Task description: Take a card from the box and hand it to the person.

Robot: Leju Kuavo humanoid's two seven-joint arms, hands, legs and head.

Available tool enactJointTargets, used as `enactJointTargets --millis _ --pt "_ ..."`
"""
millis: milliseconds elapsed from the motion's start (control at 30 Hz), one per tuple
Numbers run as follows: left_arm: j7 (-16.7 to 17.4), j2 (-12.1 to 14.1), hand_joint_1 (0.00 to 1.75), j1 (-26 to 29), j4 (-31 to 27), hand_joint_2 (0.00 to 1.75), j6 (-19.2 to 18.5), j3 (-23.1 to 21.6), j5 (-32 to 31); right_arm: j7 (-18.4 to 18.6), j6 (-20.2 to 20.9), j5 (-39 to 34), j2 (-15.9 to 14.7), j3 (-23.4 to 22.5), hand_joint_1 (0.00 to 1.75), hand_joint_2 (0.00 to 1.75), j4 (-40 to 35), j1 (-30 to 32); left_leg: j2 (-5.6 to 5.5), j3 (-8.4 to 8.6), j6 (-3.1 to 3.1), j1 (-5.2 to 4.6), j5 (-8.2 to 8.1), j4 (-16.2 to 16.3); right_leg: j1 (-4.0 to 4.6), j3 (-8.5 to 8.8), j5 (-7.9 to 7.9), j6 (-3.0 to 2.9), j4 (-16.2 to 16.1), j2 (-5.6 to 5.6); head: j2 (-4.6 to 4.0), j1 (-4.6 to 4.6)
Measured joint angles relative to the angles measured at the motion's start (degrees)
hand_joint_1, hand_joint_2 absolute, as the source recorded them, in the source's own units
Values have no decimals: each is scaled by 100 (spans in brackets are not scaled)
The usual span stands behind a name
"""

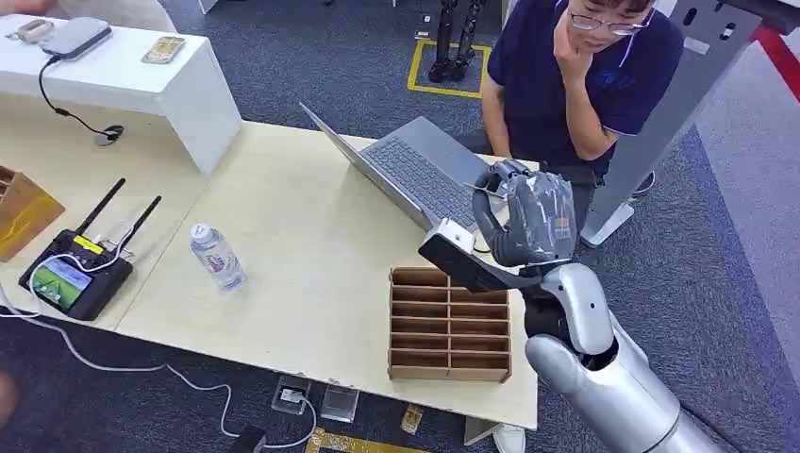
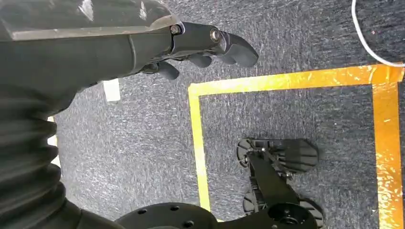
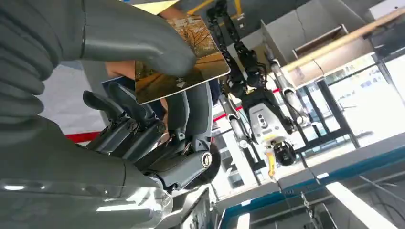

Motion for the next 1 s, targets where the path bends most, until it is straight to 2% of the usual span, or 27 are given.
enactJointTargets --millis 133,400,900,1000 --pt "2 -7 0 -5 0 175 0 0 -15 -15 -70 43 70 0 175 175 301 0 1 1 0 0 0 0 0 -1 0 0 0 1 0 0" --pt "74 -26 0 -18 0 175 4 0 -26 -146 -631 354 148 -13 175 175 758 22 1 1 0 0 0 0 0 -2 0 0 0 1 0 -2" --pt "103 -33 0 -18 0 175 20 -2 -28 -111 -817 450 164 -24 175 175 1053 80 2 2 0 0 0 0 0 -2 0 0 0 1 0 -2" --pt "50 -33 0 -18 0 175 -149 -2 -26 -109 -824 450 164 -31 175 175 1079 82 2 2 0 0 0 0 0 -2 0 0 0 1 0 -2"
